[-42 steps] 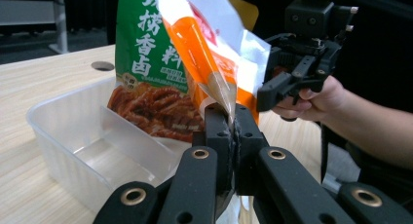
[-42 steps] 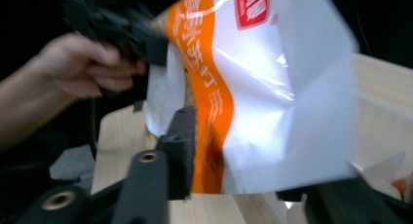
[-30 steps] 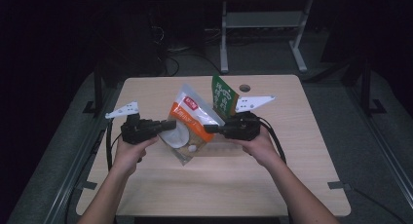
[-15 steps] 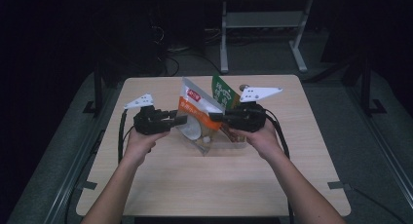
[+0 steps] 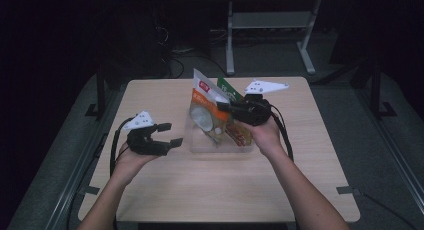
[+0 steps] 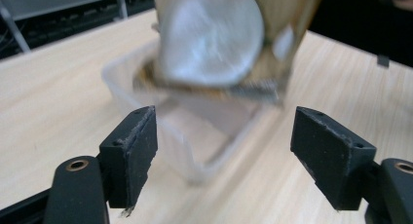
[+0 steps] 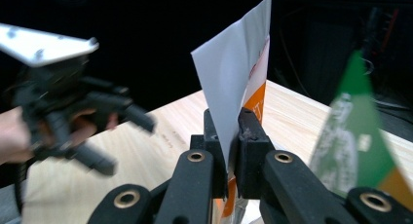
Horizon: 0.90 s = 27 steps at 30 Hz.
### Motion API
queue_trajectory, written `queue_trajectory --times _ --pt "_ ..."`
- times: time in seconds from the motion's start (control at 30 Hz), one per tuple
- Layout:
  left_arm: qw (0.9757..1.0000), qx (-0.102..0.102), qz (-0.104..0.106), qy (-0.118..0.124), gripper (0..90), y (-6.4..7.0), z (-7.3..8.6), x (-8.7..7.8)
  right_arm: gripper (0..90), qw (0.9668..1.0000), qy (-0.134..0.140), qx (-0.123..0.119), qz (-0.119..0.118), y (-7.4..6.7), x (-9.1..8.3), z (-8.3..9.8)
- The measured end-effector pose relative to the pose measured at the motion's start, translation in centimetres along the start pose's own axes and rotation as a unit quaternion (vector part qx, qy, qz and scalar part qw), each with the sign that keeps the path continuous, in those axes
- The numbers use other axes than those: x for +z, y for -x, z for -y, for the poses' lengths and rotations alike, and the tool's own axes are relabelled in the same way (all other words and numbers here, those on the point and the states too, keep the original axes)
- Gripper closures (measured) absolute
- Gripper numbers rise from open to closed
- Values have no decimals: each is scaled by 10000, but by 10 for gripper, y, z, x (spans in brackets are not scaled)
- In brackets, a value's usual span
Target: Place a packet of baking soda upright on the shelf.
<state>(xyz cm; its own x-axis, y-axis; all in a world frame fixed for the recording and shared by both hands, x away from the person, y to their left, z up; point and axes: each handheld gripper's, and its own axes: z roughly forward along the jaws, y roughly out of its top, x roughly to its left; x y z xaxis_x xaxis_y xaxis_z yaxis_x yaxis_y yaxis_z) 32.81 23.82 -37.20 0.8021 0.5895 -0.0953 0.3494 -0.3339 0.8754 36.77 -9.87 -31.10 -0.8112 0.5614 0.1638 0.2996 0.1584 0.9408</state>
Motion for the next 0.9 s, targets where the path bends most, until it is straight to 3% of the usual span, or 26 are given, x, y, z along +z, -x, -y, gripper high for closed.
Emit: queue_trajectory --times 0.33,0.47,0.57,0.67,0.77,0.9 --pt "9989 52 -66 -468 224 17 43 -5 854 9965 71 86 825 -11 9 -2" --pt "9986 6 114 -508 223 24 48 3 854 9954 78 201 937 -16 11 -3" --pt "9981 235 102 -558 222 30 46 8 855 9943 79 153 1048 -21 12 -4" --pt "9979 322 116 -553 221 28 44 9 855 9928 44 146 1187 -27 14 -4" --pt "9984 156 272 -476 221 24 48 10 856 9905 21 222 1356 -35 17 -6" --pt "9977 189 401 -514 221 23 54 8 856 9868 147 280 1590 -43 23 -10"
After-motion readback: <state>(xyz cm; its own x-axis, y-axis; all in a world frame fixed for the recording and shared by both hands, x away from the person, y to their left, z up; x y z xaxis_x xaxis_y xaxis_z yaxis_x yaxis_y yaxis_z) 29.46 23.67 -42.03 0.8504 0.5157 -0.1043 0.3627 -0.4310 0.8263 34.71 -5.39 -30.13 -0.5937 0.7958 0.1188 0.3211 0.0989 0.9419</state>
